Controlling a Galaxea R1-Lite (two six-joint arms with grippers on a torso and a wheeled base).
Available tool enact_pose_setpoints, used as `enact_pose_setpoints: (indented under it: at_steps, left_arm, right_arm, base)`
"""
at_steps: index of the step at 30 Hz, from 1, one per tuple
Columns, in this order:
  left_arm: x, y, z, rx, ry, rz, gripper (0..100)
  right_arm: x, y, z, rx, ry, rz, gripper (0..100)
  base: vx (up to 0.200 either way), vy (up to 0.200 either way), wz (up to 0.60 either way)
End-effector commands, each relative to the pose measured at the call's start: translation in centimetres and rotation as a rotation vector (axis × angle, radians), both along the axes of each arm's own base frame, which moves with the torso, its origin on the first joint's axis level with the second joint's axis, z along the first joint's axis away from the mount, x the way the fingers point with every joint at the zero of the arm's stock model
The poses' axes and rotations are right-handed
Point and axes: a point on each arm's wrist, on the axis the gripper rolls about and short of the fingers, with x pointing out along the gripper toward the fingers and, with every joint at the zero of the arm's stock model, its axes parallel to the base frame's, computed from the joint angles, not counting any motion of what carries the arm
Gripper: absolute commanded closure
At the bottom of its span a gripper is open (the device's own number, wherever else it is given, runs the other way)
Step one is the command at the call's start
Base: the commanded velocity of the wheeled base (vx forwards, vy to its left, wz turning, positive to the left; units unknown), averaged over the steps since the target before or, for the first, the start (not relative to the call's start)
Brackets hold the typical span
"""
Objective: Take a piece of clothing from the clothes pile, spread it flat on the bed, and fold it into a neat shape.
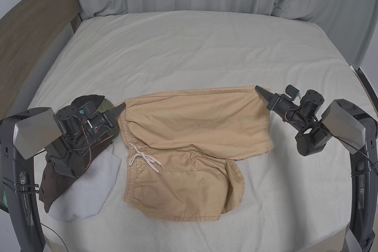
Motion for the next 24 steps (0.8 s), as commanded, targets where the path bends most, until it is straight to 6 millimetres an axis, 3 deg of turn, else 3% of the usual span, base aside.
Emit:
enact_pose_setpoints:
  at_steps: [1, 7, 15, 18, 24]
  left_arm:
    - [0.2, -0.3, 0.1, -0.012, -0.004, -0.006, 0]
    - [0.1, -1.2, 0.1, -0.066, 0.03, -0.019, 0]
    - [-0.4, -1.1, -0.3, -0.065, 0.054, 0.005, 0]
    - [-1.6, -1.0, 0.0, -0.048, 0.07, 0.008, 0]
    - [-6.5, -0.5, 3.6, 0.015, 0.045, -0.058, 0]
  right_arm:
    - [0.1, 0.1, 0.2, 0.001, -0.01, 0.001, 0]
    - [0.1, 0.0, -0.2, 0.004, -0.002, -0.015, 0]
    - [-4.1, 0.3, 1.2, -0.013, 0.075, 0.002, 0]
    - [-6.0, 0.6, 1.7, -0.022, 0.084, 0.012, 0]
    - [-10.5, 0.9, 2.6, -0.046, 0.13, 0.035, 0]
  base:
    - [0.0, 0.0, 0.0]
    - [0.0, 0.0, 0.0]
    - [0.0, 0.0, 0.0]
    - [0.0, 0.0, 0.0]
    - [0.0, 0.0, 0.0]
